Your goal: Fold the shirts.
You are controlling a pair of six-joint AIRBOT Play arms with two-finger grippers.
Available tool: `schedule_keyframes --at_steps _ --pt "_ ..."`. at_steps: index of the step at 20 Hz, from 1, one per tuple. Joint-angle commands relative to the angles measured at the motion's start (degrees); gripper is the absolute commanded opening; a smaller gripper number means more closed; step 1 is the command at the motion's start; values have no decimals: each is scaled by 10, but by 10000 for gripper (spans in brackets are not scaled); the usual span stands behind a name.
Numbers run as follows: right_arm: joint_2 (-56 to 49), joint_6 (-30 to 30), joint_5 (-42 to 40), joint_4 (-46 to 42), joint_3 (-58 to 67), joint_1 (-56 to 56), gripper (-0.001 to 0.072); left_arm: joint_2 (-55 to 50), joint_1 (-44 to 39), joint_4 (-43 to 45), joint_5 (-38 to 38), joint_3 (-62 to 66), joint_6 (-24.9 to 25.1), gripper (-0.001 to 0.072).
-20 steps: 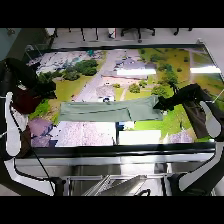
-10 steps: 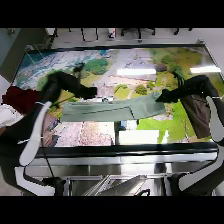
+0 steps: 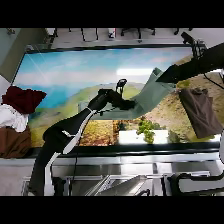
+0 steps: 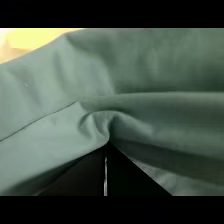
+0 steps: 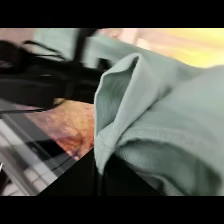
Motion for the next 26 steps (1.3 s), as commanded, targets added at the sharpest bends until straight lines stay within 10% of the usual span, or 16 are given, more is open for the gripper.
schedule_keyframes --at_steps 1,5,11,18,19,21,26 --pt "24 7 -11 1 13 35 18 -40 -12 -15 30 80 -14 17" --pt "9 20 -11 -2 13 43 18 -16 -3 -14 57 84 -15 17" --pt "-1 64 24 3 13 60 18 146 153 63 292 84 23 17" --pt "-130 84 366 7 12 369 20 439 424 196 302 -3 0 18" --pt "-172 84 433 7 12 425 54 467 449 196 296 -26 1 17" --pt "-262 90 553 7 13 526 496 513 486 196 277 -79 13 17" --pt "-254 97 475 -14 18 485 517 586 500 129 192 -229 56 17"
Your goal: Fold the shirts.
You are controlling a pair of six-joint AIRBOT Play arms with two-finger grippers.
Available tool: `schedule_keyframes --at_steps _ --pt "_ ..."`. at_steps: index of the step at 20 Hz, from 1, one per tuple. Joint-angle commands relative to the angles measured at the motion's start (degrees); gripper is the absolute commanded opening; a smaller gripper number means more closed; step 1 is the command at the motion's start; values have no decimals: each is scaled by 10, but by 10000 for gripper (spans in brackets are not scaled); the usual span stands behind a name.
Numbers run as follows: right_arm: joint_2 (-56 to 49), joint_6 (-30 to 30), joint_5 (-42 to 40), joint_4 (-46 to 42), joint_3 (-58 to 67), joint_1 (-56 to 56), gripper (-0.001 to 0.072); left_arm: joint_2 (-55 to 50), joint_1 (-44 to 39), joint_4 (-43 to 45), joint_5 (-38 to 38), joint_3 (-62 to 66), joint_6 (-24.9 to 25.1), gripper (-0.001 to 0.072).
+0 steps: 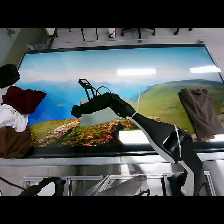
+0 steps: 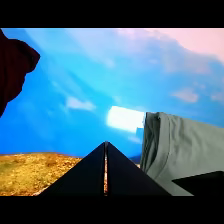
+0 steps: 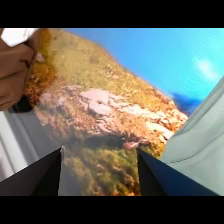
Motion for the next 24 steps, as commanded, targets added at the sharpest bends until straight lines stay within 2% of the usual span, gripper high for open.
schedule_keyframes --at_steps 1,3,4,5,8,13,17,19,20,21,22,23,24 --pt "20 5 -50 -16 3 -50 516 50 17 -63 -64 -100 39 17" --pt "63 7 -130 -31 3 -136 518 52 17 -89 -76 -128 49 18" --pt "79 17 -173 -48 3 -179 562 52 17 -91 -75 -133 49 18" --pt "92 31 -221 -70 3 -225 696 52 17 -91 -73 -134 50 18" --pt "92 71 -330 -129 -22 -334 705 52 17 -90 -61 -134 54 17" --pt "43 46 -330 -118 -124 -367 705 52 17 -91 -45 -134 57 18" --pt "-17 8 -316 -15 -124 -344 704 52 17 -92 -44 -134 57 17" --pt "-30 3 -292 3 -124 -329 703 52 17 -91 -41 -134 57 17" --pt "-31 3 -284 4 -124 -322 625 52 17 -91 -39 -134 57 17" --pt "-31 3 -276 5 -123 -316 419 52 17 -91 -36 -134 57 17" --pt "-31 3 -269 9 -122 -313 270 52 17 -91 -33 -134 57 18" --pt "-31 3 -264 16 -122 -312 90 52 17 -91 -32 -134 57 17" --pt "-31 4 -263 23 -118 -313 19 52 17 -91 -33 -134 57 17"
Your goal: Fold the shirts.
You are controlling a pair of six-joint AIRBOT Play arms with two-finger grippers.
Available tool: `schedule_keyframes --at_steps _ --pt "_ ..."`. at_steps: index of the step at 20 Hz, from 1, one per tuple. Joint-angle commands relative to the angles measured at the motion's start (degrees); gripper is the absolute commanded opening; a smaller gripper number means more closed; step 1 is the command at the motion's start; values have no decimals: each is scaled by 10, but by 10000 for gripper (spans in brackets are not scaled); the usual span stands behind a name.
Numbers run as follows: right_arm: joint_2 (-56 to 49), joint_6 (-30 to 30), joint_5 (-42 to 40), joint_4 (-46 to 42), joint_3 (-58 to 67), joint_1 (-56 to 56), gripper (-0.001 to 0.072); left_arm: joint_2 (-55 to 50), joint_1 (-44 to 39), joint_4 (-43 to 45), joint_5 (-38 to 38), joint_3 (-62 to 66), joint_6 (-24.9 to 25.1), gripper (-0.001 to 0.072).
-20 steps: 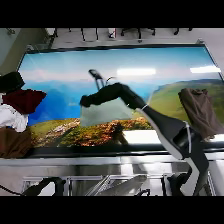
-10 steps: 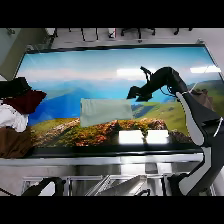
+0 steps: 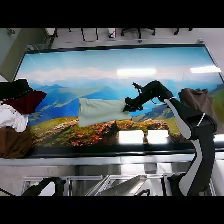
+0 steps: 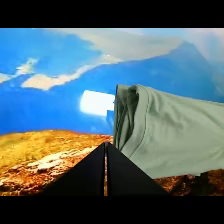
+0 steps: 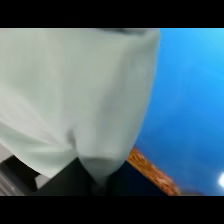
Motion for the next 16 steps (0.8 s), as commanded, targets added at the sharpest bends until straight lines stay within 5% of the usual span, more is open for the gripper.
schedule_keyframes --at_steps 1,7,16 --pt "-3 -3 13 29 10 6 19 0 0 0 5 0 0 17" --pt "70 20 -26 29 116 -72 18 0 0 0 19 0 0 17" --pt "237 66 -40 28 161 -379 18 0 0 0 27 0 0 18"
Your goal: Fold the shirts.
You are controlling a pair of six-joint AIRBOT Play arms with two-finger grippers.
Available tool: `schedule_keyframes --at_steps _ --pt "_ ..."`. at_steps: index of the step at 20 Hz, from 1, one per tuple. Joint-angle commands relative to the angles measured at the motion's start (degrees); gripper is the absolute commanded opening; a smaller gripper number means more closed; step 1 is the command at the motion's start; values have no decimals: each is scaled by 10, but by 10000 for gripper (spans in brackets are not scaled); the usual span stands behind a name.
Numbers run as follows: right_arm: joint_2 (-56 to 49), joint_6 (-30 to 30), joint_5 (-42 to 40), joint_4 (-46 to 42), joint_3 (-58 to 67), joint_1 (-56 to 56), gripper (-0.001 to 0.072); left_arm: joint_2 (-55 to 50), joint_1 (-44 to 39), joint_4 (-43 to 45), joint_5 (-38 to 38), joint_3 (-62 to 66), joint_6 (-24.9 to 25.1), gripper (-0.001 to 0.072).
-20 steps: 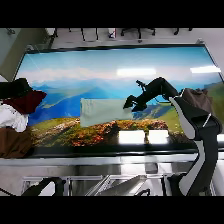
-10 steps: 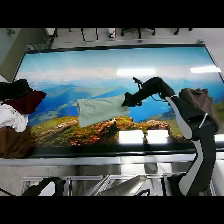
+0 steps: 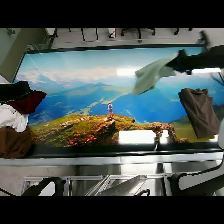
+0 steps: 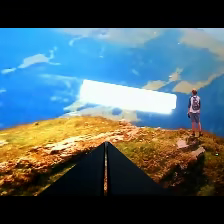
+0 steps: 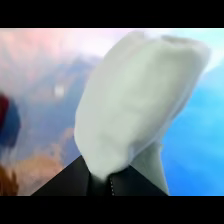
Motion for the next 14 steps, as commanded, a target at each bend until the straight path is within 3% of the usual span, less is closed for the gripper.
schedule_keyframes --at_steps 1,6,14 --pt "51 21 -9 1 6 -127 18 0 0 0 2 0 0 18" --pt "62 37 -106 -24 6 -247 18 0 0 -1 14 0 -3 17" --pt "96 132 -258 -335 -24 -278 18 0 0 -1 42 0 -9 17"
